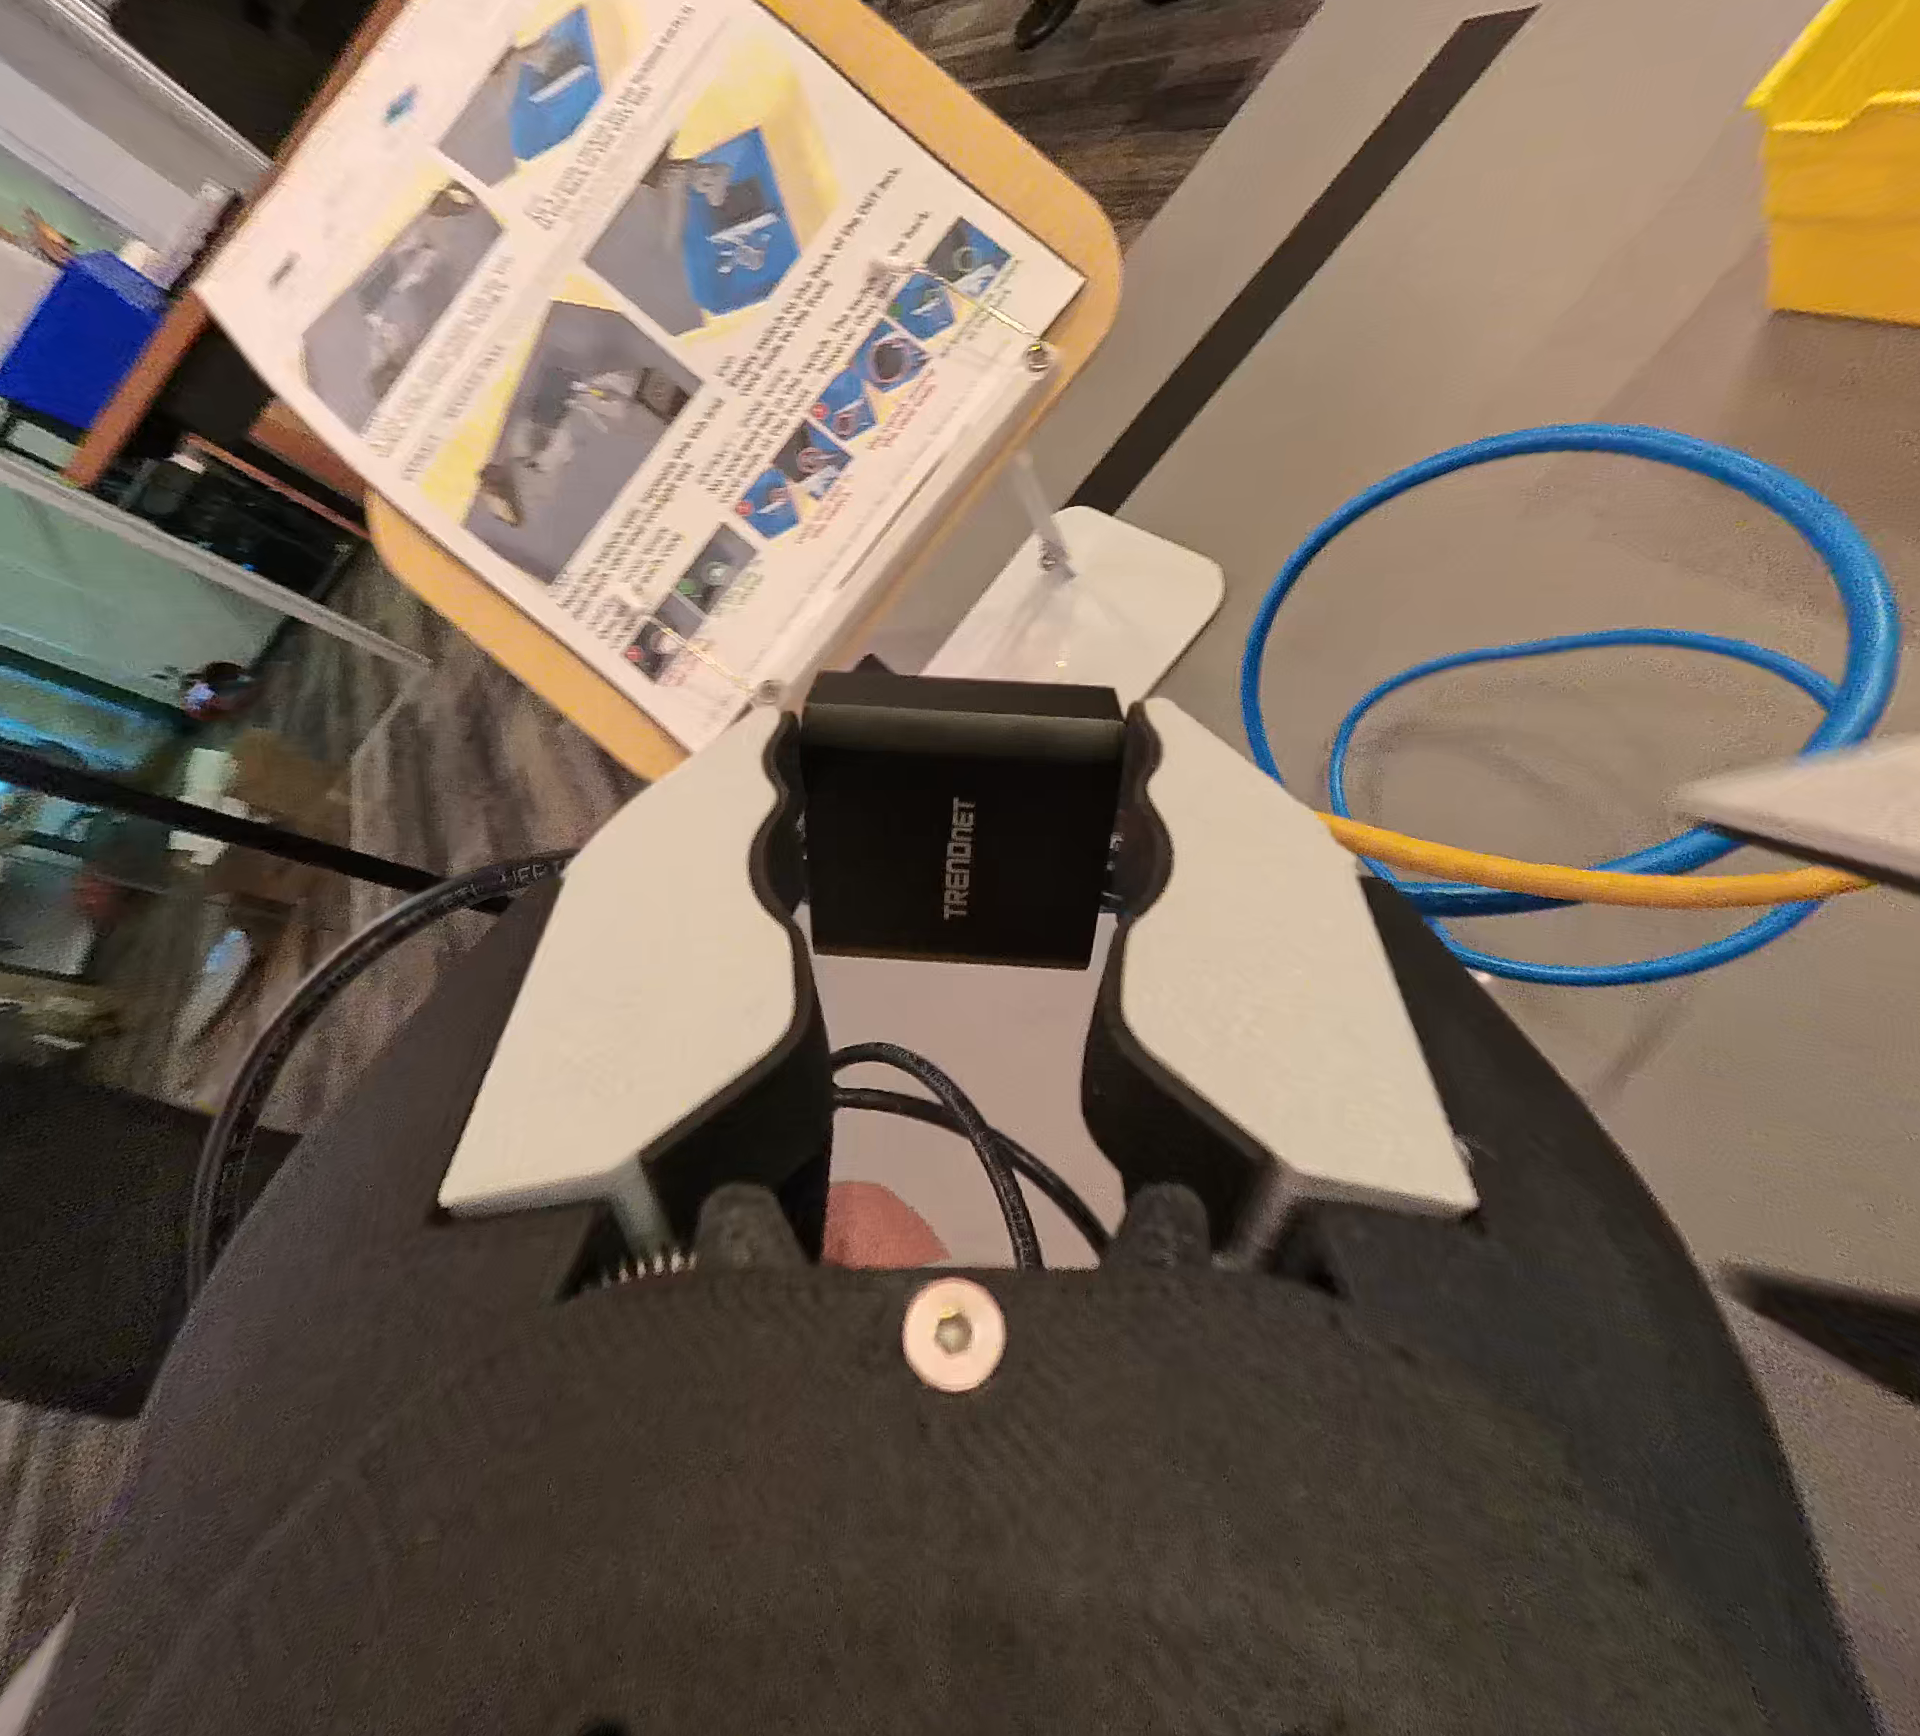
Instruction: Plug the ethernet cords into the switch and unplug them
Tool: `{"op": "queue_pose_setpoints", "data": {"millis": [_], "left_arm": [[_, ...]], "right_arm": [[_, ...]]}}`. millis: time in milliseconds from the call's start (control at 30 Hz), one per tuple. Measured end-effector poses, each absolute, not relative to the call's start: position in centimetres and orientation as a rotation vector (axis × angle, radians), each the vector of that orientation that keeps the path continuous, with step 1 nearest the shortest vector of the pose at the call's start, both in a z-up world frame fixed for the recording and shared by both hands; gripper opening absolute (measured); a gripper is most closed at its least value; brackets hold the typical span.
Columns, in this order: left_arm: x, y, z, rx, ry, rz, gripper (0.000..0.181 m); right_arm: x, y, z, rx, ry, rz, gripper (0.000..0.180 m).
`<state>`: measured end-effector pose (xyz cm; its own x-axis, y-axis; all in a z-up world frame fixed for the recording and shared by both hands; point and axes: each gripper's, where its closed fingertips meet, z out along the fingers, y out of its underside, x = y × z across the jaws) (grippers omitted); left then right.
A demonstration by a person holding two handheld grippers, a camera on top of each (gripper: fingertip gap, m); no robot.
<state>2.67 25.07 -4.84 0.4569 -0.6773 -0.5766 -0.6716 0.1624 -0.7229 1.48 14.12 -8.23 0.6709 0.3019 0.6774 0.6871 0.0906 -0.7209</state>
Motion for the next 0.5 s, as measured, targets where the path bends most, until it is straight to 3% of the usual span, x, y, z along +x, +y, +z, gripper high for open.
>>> {"op": "queue_pose_setpoints", "data": {"millis": [133, 200, 267, 300, 500], "left_arm": [[4.6, 24.0, -6.5, -1.595, 1.233, -0.166, 0.058], [5.2, 23.6, -7.1, -1.596, 1.247, -0.192, 0.058], [5.4, 23.5, -8.0, -1.604, 1.258, -0.184, 0.058], [5.3, 23.6, -8.4, -1.611, 1.256, -0.191, 0.058], [5.1, 22.9, -10.2, -1.594, 1.348, -0.342, 0.062]], "right_arm": [[4.4, 18.9, -12.6, -1.648, -0.889, -0.515, 0.066], [5.7, 20.1, -13.5, -1.669, -0.892, -0.613, 0.051], [6.3, 20.8, -13.7, -1.660, -0.884, -0.632, 0.014], [6.5, 20.9, -14.0, -1.668, -0.895, -0.604, 0.006], [5.8, 20.3, -16.1, -1.788, -0.927, -0.252, 0.000]]}}
